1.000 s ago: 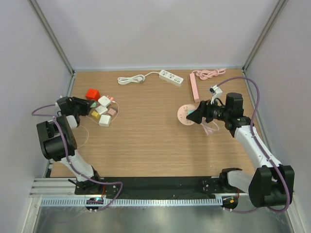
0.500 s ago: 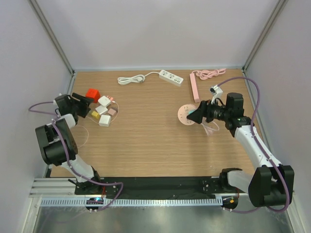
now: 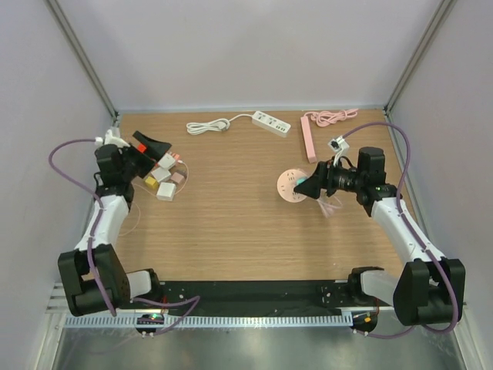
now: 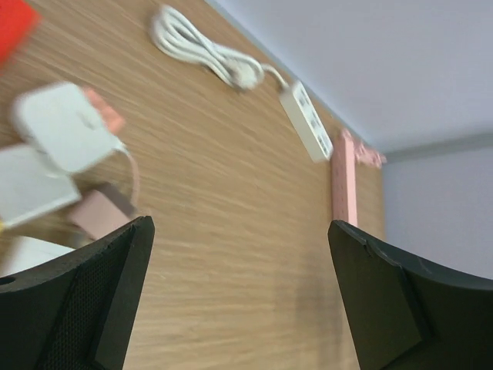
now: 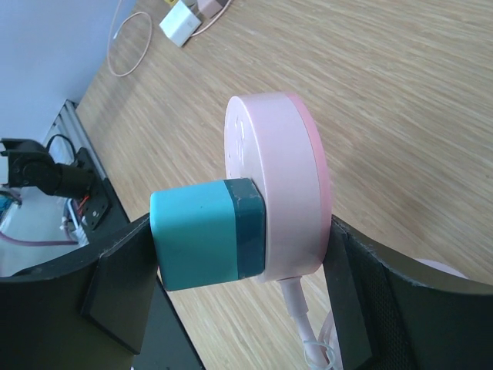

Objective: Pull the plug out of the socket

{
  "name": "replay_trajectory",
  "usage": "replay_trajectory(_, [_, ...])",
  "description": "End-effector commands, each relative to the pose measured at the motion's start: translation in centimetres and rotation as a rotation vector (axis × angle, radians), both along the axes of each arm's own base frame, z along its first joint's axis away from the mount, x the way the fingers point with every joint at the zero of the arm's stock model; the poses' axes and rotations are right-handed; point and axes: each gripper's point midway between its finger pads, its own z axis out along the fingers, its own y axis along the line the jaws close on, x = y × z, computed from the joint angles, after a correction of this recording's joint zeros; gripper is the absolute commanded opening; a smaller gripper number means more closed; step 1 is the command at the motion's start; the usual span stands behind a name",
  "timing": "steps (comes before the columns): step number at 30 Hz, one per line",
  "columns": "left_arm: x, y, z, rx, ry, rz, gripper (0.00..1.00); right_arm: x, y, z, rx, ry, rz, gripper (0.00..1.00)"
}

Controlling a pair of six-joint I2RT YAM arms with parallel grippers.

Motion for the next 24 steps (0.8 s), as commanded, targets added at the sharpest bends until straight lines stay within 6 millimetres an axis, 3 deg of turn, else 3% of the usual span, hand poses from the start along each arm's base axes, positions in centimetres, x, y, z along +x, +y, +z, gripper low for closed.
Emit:
replay_trajectory(1, [-2.5, -7.2, 0.5, 0.027, -0.031, -0.252, 1.00, 0.2, 1.1, 4.3, 0.060, -0.165, 0.120, 0.01])
replay_trajectory(3, [-3.6, -9.7, 0.6, 0.039, -0.045, -0.331, 1.00, 0.0, 1.3, 4.3, 0.071, -0.162, 0.140, 0.01])
replay_trajectory(4, [-4.6, -12.3, 0.9, 0.048, -0.064, -0.412, 1.00, -0.1, 1.4, 4.4, 0.076, -0.164, 0.148, 0.01])
replay_trajectory(15, [-11.3, -26.0, 0.8, -0.006, -0.138, -0.808, 1.00, -2.2, 3.5, 4.5, 0.136, -0.159, 0.302, 0.01])
replay_trajectory(20, [-12.8, -30.8, 0.6, 0.001, -0.161, -0.937, 1.00, -2.7, 4.2, 4.3, 0.150, -0.141, 0.344, 0.01])
replay_trajectory(21, [-13.4, -31.8, -0.1, 0.012, -0.151, -0.970, 1.00, -2.8, 4.3, 4.4, 0.151, -0.145, 0.352, 0.01])
replay_trajectory(24, [-14.0, -33.5, -0.4, 0.021, -0.158, -1.027, 1.00, -3.0, 4.5, 4.3, 0.155, -0.138, 0.362, 0.01])
